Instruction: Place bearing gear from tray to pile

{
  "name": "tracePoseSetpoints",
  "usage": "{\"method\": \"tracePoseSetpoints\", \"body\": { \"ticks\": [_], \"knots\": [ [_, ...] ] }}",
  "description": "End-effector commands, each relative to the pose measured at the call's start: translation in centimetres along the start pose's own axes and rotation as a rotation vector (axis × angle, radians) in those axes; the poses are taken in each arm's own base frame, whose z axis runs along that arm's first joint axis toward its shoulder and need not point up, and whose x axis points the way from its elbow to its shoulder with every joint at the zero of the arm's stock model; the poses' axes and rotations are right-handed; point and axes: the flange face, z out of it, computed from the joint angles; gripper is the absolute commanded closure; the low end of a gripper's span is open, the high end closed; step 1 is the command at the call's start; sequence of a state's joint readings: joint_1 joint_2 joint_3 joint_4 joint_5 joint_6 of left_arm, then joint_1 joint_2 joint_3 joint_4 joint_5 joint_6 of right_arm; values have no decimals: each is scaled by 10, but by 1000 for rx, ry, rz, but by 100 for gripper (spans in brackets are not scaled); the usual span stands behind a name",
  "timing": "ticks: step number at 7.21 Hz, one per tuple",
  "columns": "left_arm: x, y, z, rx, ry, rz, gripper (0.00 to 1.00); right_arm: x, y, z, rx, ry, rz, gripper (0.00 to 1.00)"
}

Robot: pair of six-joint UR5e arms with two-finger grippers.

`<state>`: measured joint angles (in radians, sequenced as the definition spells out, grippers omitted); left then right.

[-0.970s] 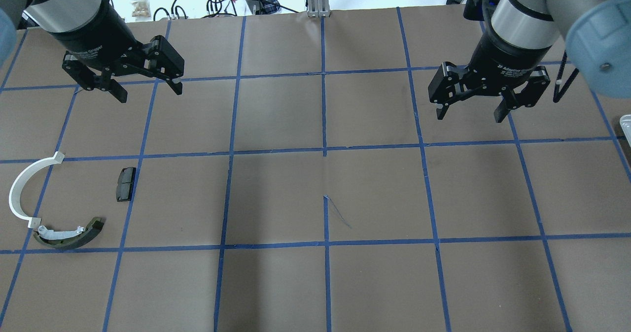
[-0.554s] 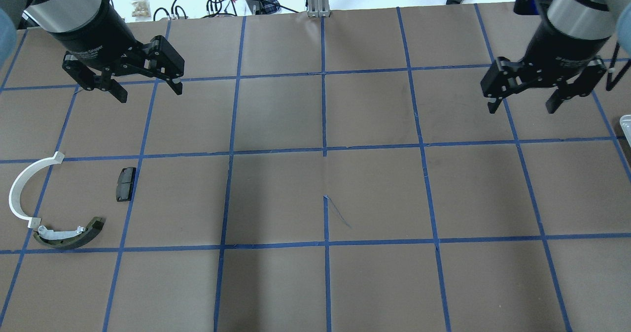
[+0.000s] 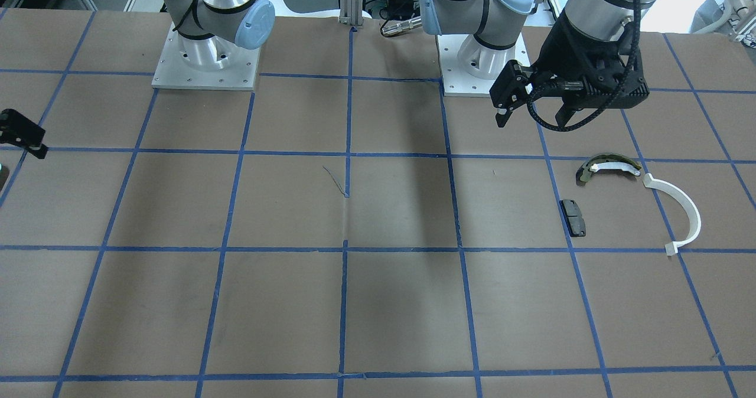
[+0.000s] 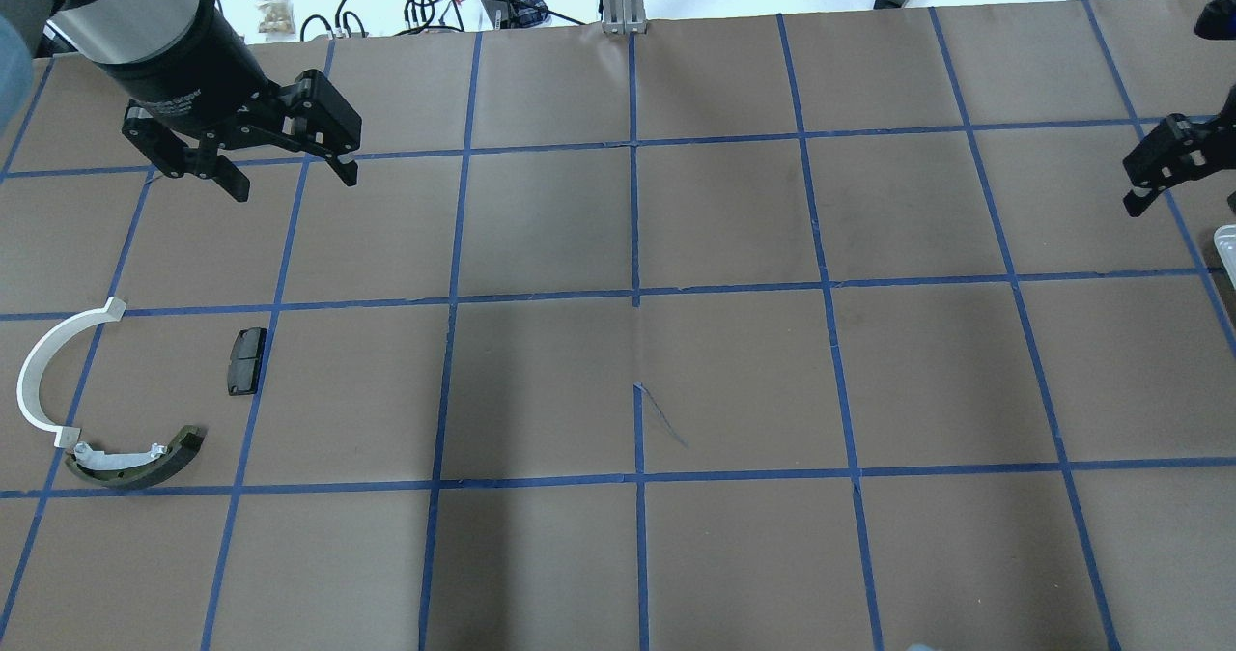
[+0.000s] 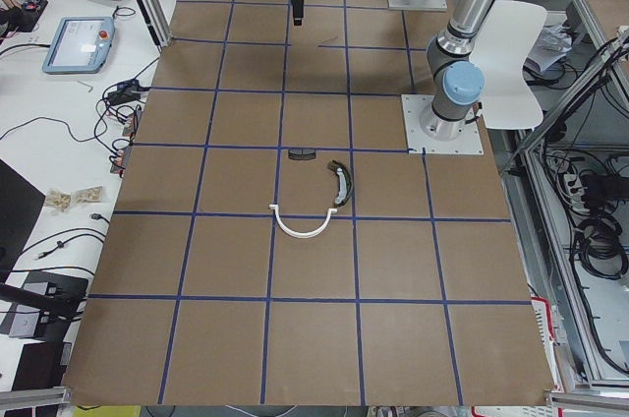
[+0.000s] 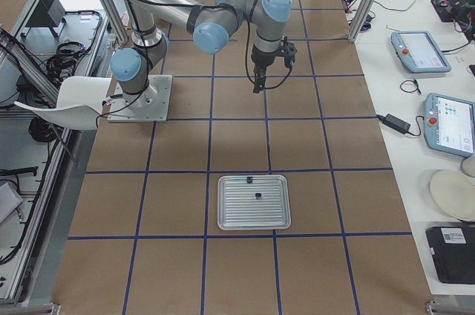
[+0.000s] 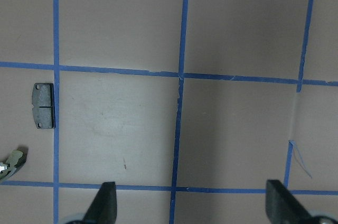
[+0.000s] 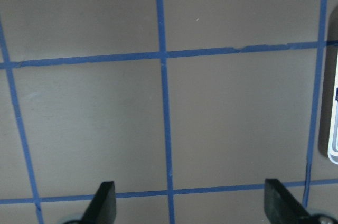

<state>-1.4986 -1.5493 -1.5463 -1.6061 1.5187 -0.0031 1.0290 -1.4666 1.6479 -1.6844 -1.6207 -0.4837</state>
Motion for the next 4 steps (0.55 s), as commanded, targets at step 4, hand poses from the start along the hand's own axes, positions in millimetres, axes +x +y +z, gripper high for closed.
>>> {"method": "tracePoseSetpoints", "body": {
  "ticks": [4],
  "knots": [
    [0,0,0,0,0,0,0,209,-24,82,41,38,-111,0]
  ]
}}
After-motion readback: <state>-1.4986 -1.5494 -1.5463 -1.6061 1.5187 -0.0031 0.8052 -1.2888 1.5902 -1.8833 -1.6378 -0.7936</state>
